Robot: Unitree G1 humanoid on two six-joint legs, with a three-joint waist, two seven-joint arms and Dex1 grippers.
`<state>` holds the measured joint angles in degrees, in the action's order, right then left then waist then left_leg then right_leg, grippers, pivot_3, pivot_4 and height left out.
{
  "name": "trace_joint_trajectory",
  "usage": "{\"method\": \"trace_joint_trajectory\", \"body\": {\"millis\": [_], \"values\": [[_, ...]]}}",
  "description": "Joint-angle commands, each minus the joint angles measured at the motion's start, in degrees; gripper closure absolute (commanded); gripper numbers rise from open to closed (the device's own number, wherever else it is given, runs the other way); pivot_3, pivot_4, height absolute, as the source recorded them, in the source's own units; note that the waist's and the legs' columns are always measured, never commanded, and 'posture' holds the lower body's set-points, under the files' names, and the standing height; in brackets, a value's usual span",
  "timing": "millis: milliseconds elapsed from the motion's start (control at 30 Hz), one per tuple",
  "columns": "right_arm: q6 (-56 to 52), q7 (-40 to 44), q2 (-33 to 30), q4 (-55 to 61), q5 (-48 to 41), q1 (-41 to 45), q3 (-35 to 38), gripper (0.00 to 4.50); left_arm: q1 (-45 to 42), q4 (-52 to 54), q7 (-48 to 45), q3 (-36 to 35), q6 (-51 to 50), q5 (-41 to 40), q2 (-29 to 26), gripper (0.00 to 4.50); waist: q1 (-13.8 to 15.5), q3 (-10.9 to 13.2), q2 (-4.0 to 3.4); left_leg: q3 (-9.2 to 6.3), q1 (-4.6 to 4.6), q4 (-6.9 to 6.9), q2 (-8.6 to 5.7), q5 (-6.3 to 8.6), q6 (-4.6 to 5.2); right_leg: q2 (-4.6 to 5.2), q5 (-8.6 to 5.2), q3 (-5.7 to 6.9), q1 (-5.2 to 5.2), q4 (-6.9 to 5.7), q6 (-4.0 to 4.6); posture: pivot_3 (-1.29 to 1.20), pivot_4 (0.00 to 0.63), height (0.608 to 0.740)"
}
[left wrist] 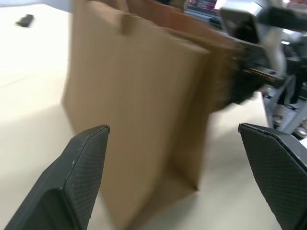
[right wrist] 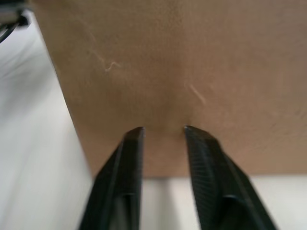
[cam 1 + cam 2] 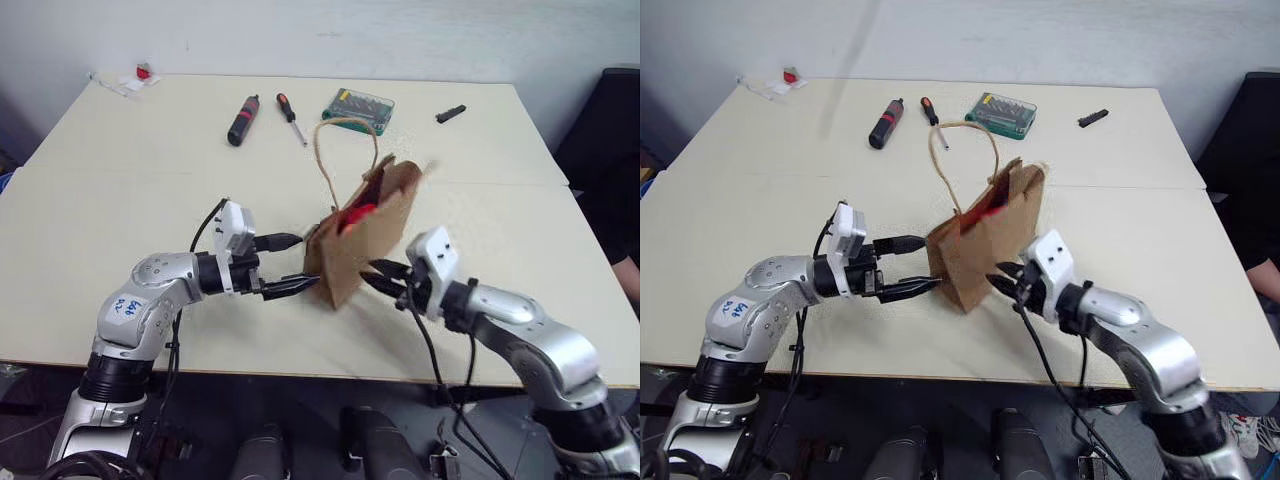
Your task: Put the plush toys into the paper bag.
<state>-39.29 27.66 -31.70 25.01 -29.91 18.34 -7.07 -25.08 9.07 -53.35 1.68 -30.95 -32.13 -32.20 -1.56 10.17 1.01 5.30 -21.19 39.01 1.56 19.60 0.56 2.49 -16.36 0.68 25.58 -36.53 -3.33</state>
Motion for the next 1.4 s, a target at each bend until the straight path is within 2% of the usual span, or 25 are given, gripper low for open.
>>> {"method": "trace_joint_trajectory", "body": {"millis": [33,267,400,567,600,633,700,933,967,1067,1133,1167,1267,1400], "values": [[1.1,-0.5,2.0,-0.3,2.3,1.0,-1.0,4.41,-0.6,0.3,0.9,1.2,2.5,2.2,1.8,0.00,0.3,0.0,0.00,-0.01,-0.01,0.00,-0.01,0.00,0.00,0.01,0.00,0.01,-0.01,0.00,0.00,0.00,0.150,0.740],[1.3,0.2,4.2,-1.2,4.8,1.5,-1.4,4.41,-4.5,-5.6,7.6,2.4,6.5,8.2,8.6,0.00,0.4,0.0,0.00,0.00,-0.02,0.05,-0.05,0.04,0.08,0.04,0.01,0.02,-0.04,-0.01,-0.01,0.00,0.150,0.740],[1.2,0.6,4.8,-1.7,5.4,2.1,-1.1,4.41,-5.3,-6.7,7.0,3.1,7.2,8.6,10.2,0.00,-0.1,0.0,0.00,0.02,0.00,0.05,-0.02,0.04,0.08,0.00,0.01,0.02,-0.03,-0.14,-0.01,0.00,0.150,0.740],[1.2,1.4,5.1,-1.7,6.4,2.5,-1.3,4.41,-7.9,-11.4,10.4,3.7,9.2,10.8,14.9,0.00,0.2,0.0,0.01,0.01,0.01,0.12,-0.05,0.03,0.07,0.02,0.01,0.02,-0.04,-0.28,-0.01,0.00,0.150,0.740],[1.1,1.4,5.0,-1.5,6.4,2.3,-1.1,4.50,-8.1,-11.5,9.9,3.3,9.2,10.0,15.5,0.40,0.2,0.0,0.01,0.02,0.01,0.12,-0.06,0.04,0.07,0.02,0.01,0.02,-0.05,-0.29,-0.01,0.00,0.150,0.740],[1.0,1.5,5.0,-1.3,6.5,2.1,-1.0,4.50,-8.2,-11.7,9.6,2.9,9.2,9.6,15.9,0.54,0.1,0.0,0.01,0.01,-0.01,0.11,-0.05,0.04,0.08,0.02,0.01,0.03,-0.05,-0.32,-0.02,0.00,0.150,0.740],[0.7,1.5,4.9,-0.8,6.6,1.6,-0.6,4.50,-8.4,-12.1,9.4,2.8,9.6,9.9,16.2,1.18,0.1,0.0,0.01,0.00,-0.02,0.10,-0.03,0.04,0.08,0.02,0.01,0.05,-0.04,-0.32,-0.02,0.00,0.150,0.740],[-1.4,0.9,2.8,1.9,5.7,-0.3,4.3,4.50,-10.3,-14.4,4.3,1.7,9.1,7.9,15.2,3.39,0.1,0.0,0.01,0.02,0.01,0.10,-0.05,0.03,0.07,0.02,0.01,0.03,-0.05,-0.33,-0.02,0.00,0.150,0.740],[-2.6,1.7,1.3,3.8,4.0,-1.1,6.9,4.50,-11.1,-15.7,2.7,1.8,9.0,7.6,15.1,3.77,0.1,0.0,0.01,0.01,0.00,0.10,-0.05,0.03,0.07,0.02,0.01,0.04,-0.05,-0.33,-0.02,0.00,0.150,0.740],[-5.4,3.5,-1.5,9.3,-1.2,-3.9,13.3,4.50,-13.2,-19.1,-1.0,2.3,9.6,7.9,14.7,4.48,0.3,0.0,0.00,-0.01,-0.03,0.10,-0.04,0.03,0.07,0.01,0.01,0.08,-0.05,-0.31,-0.02,0.00,0.150,0.740],[-7.5,4.2,-2.7,13.3,-6.2,-6.4,18.4,4.50,-14.9,-22.0,-3.7,2.3,10.1,7.7,14.7,4.48,0.9,0.0,0.00,-0.02,-0.05,0.10,-0.05,0.04,0.08,0.01,0.01,0.10,-0.05,-0.30,-0.02,0.00,0.150,0.740],[-7.9,4.6,-3.1,16.0,-9.9,-9.0,23.1,4.50,-16.5,-23.6,-7.9,2.8,8.9,6.5,14.2,4.48,1.1,0.0,0.00,-0.03,-0.04,0.10,-0.04,0.04,0.08,-0.01,0.01,0.11,-0.08,-0.27,-0.02,0.00,0.150,0.740],[-8.7,6.9,-5.1,22.3,-18.6,-17.9,34.7,3.61,-20.5,-28.2,-18.8,5.2,9.6,6.2,13.0,4.50,1.7,0.0,-0.01,-0.02,-0.05,0.09,-0.04,0.06,0.09,-0.07,0.01,0.12,-0.09,-0.24,-0.02,0.00,0.150,0.740],[-10.1,17.1,-11.6,27.6,-29.2,-36.8,56.0,2.27,-27.7,-39.7,-28.4,9.2,15.2,10.3,14.8,4.50,3.1,0.0,-0.02,-0.02,-0.04,0.10,-0.12,0.15,0.23,-0.08,0.01,0.14,-0.17,0.04,-0.05,0.00,0.150,0.740]]}}
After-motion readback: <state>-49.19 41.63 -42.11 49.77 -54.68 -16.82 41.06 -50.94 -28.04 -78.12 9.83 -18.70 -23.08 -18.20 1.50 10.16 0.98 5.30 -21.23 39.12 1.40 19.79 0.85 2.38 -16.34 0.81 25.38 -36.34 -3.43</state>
